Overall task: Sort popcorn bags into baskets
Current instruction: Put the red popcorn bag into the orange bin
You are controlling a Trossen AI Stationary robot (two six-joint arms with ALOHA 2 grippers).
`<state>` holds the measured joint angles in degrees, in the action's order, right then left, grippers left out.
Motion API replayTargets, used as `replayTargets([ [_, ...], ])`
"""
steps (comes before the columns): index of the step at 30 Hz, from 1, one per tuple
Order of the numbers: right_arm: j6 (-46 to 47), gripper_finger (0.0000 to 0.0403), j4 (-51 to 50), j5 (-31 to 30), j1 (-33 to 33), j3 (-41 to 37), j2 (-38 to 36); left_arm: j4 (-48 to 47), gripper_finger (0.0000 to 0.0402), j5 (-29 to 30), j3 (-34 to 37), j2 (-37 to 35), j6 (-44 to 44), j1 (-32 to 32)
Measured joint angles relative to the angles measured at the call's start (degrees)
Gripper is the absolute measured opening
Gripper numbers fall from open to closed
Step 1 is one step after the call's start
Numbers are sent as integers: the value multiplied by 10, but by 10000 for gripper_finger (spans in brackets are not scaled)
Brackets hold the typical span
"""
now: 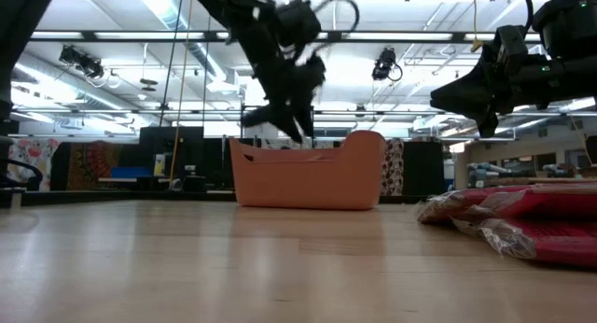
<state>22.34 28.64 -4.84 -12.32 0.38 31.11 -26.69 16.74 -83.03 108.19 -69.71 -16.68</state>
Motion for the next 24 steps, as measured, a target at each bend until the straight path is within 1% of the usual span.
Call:
replayTargets([
  [2,0,90,0,0,0,0,0,-2,141,4,-1,-19,71,13],
  [5,0,90,0,0,0,0,0,-29,141,2,-1,-53,209,34],
  [10,0,90,0,0,0,0,0,-120,141,-5,-1,-94,484,77],
  [12,0,90,0,0,0,0,0,-167,141,-24,-1,-104,565,96],
  [14,0,90,0,0,0,0,0,-210,141,-42,-1,-109,607,117],
  [16,0,90,0,0,0,0,0,-230,141,-41,7,-114,625,146],
  [19,0,90,0,0,0,0,0,-192,141,-8,51,-139,630,196],
  [24,4,90,0,0,0,0,0,-82,141,48,152,-200,634,266],
])
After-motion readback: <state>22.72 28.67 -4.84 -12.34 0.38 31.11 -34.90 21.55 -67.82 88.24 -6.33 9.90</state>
